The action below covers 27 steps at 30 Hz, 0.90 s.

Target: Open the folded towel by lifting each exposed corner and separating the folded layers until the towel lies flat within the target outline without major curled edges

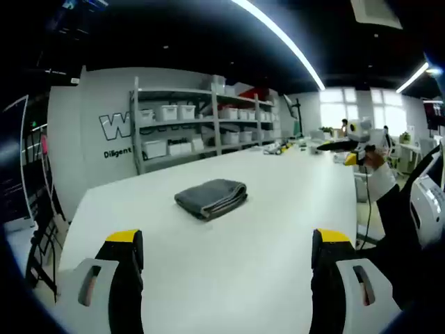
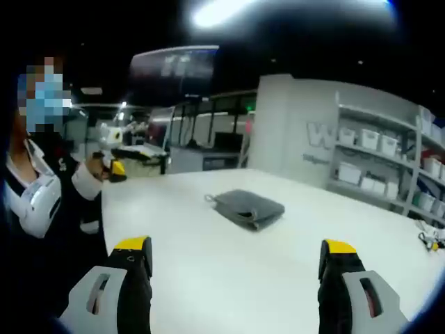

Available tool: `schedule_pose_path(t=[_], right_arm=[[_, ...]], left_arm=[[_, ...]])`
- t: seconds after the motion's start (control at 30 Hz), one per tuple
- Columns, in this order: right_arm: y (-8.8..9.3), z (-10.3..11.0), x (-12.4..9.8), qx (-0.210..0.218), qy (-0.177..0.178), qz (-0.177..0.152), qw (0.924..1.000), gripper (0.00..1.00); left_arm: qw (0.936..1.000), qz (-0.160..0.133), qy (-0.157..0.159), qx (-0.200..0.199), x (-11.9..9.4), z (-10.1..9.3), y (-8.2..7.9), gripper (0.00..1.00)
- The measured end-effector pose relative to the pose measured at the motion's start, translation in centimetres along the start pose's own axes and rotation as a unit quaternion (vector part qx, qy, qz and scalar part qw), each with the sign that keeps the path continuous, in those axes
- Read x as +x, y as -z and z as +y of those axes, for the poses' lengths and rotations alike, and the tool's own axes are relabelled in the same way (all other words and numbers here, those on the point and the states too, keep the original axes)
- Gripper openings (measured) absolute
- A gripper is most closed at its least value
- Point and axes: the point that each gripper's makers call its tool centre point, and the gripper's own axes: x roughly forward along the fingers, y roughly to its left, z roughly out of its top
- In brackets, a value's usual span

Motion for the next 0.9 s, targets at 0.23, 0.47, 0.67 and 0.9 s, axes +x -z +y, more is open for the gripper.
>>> schedule_pose_path(t=[0.23,0.47,0.67,0.9], right_arm=[[-1.2,-1.0,-0.3,0.002,0.012,-0.021,0.9997,1.0],[-0.7,-1.9,0.2,-0.003,0.021,-0.006,0.9997,1.0],[0.2,-2.6,1.5,-0.008,0.019,0.018,0.9996,1.0],[-0.2,-2.8,2.2,-0.007,0.022,0.014,0.9996,1.0]], left_arm=[[0.9999,0.008,0.007,0.006,0.3,-0.4,0.4,1.0],[0.9999,0.008,0.006,0.004,0.3,-0.2,0.4,1.0],[1.0,0.003,0.006,0.0,0.1,-0.3,0.3,1.0],[1.0,0.003,0.006,-0.002,0.2,-0.3,0.2,1.0]])
